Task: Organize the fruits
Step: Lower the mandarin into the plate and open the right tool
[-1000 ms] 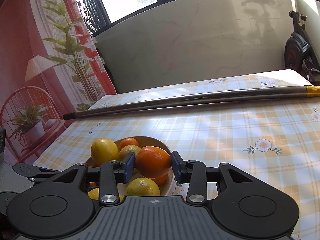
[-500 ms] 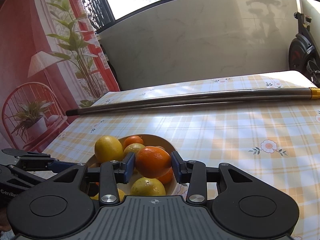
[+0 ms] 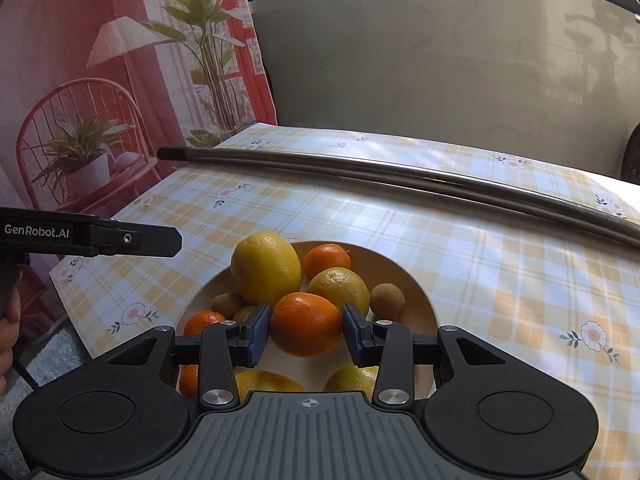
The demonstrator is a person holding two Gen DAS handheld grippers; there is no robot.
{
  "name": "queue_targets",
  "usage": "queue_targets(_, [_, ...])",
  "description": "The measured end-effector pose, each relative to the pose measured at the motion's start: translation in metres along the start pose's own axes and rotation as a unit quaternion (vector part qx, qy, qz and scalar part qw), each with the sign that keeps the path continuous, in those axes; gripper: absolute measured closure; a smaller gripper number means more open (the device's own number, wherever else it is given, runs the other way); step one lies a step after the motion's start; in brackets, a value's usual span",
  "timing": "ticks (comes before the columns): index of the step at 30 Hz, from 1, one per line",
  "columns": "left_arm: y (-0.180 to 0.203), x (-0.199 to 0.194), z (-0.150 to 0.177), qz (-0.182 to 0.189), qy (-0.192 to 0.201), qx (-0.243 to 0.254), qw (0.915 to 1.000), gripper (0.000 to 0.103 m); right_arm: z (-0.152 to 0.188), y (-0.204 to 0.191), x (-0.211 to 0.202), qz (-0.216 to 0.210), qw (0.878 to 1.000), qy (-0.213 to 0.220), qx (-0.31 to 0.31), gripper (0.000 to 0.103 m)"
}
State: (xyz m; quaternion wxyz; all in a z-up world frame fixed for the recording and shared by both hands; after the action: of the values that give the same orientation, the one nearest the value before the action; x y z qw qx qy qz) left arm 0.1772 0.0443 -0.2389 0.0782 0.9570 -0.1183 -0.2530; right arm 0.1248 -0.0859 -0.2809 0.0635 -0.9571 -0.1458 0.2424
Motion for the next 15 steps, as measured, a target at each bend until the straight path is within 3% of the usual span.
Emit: queue_targets(15, [0.000, -0.002, 0.009, -0.011, 0.005, 0.037, 0.9992, 0.041, 0.005, -0.002, 0.012, 0.027, 0.999, -0.044, -0.005, 0.066])
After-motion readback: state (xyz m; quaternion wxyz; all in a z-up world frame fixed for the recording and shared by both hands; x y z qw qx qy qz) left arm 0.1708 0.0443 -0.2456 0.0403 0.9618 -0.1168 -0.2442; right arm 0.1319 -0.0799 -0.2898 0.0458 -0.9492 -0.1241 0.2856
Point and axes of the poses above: each gripper's, at about its wrist camera, not at the fingertips, and x roughly the way its jaws point, y to its right, z to its underside, the point moved 4 cm from there along x, roughly the way its jaws point, and after that the axes turned 13 degrees about y, right-handed, at the moved point
